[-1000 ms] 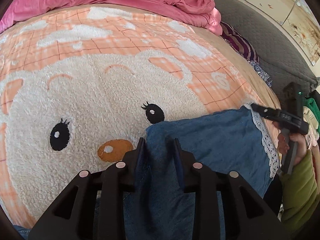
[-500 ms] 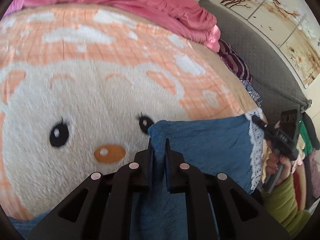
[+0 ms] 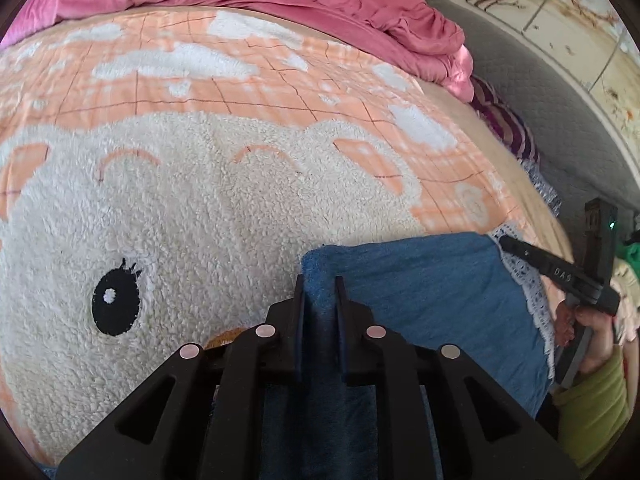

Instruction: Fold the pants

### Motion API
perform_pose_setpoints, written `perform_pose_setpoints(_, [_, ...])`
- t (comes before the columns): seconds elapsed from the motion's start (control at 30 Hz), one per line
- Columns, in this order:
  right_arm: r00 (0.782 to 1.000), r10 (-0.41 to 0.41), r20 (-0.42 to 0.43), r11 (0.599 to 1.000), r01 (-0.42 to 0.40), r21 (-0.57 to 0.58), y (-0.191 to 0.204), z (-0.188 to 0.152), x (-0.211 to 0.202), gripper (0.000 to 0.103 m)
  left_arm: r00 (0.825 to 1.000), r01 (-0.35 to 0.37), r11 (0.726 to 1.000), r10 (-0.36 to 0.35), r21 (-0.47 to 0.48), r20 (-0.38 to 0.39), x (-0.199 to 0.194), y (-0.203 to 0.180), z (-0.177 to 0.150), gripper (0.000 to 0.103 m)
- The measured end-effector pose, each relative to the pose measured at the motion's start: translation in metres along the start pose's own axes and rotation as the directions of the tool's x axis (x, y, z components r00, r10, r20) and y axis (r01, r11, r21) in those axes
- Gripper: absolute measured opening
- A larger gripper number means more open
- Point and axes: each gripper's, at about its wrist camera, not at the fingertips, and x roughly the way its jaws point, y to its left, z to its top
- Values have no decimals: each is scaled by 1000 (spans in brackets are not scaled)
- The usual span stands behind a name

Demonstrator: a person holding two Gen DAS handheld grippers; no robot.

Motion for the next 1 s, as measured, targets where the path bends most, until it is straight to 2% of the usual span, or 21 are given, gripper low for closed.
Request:
perform_pose_setpoints(0.03, [1000, 9, 15, 1000, -9, 10, -3, 0, -5, 32, 1000, -5, 1000, 5, -6, 7, -3, 1, 0, 19])
perform_pose_setpoints(0.07, [999, 17, 30, 1000, -17, 20, -5, -1, -10, 40, 1000, -13, 1000, 13, -11, 19, -8, 1, 0, 23])
perform_pose_setpoints(0.1, [998, 30, 51, 999, -32, 30, -7, -2, -16, 42, 999, -26, 1000, 27, -14, 41, -16, 1, -1, 28])
perform_pose_setpoints(0.13, [994, 66, 90, 996, -70, 51, -10, -3, -28, 43, 998, -29, 1000, 29, -13, 63, -24, 0, -3, 28])
perform_pose_setpoints(0.2, [980, 122, 155, 986, -137, 93, -19, -10, -52, 54, 994, -36, 999, 37, -13, 99, -39, -2, -7, 28])
perform_pose_setpoints(0.3, [971, 123, 207, 983, -148, 108, -23, -25, -81, 56, 989, -52, 998, 55, -25, 137, -64, -2, -17, 29])
perform_pose_setpoints(0.37, [966, 121, 227, 982, -150, 115, -25, -41, -100, 58, 984, -64, 997, 69, -37, 162, -85, -1, -31, 34])
perform_pose_setpoints(0.6, [974, 141, 179, 967, -174, 187, -36, -112, -127, 59, 978, -59, 996, 72, -73, 197, -148, 14, -94, 35])
perform_pose_setpoints(0.7, [969, 189, 159, 947, -223, 230, -38, -133, -125, 59, 972, -111, 990, 127, -92, 200, -170, 25, -112, 35])
perform_pose_setpoints(0.87, [970, 212, 121, 944, -235, 233, -31, -142, -111, 59, 964, -159, 981, 178, -108, 196, -196, 37, -133, 35])
perform_pose_setpoints(0.97, [970, 216, 110, 935, -238, 263, -32, -138, -100, 59, 968, -131, 985, 152, -116, 199, -200, 35, -136, 35])
perform_pose_setpoints(1.0, [966, 233, 115, 926, -257, 278, -32, -138, -98, 55, 969, -124, 986, 144, -110, 202, -199, 31, -136, 35])
